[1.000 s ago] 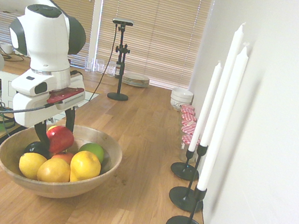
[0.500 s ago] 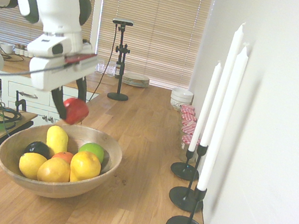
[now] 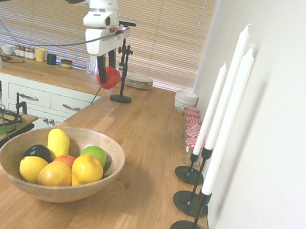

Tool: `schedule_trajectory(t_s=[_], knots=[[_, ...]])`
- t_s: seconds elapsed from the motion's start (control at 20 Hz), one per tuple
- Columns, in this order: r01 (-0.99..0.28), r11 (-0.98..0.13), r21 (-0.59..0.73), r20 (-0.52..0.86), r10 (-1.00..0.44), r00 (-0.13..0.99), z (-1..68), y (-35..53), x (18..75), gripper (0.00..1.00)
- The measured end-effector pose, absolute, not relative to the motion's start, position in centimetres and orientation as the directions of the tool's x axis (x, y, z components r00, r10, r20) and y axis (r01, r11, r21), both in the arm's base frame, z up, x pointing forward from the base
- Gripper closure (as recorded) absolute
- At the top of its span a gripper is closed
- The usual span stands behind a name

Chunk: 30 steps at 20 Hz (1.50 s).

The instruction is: Take apple out of the basket

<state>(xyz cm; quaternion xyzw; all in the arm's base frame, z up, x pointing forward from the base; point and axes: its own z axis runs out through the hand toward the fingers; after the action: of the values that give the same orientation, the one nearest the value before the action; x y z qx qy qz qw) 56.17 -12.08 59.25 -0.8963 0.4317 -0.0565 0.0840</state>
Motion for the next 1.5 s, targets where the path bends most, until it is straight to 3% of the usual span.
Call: schedule_trajectory(t_s=[0.55,1.25,1.3,1.5], knots=[[-0.77,-0.633,-0.073,-0.047,-0.769,0.637,46.0,-6.0,59.3,1.0],[-0.804,-0.595,0.006,-0.087,-0.801,0.592,37.1,-7.8,61.1,1.0],[-0.805,-0.593,0.008,-0.088,-0.803,0.59,37.0,-8.0,61.1,0.0],[-0.81,-0.586,0.011,-0.087,-0.808,0.583,37.0,-8.5,61.0,0.0]])
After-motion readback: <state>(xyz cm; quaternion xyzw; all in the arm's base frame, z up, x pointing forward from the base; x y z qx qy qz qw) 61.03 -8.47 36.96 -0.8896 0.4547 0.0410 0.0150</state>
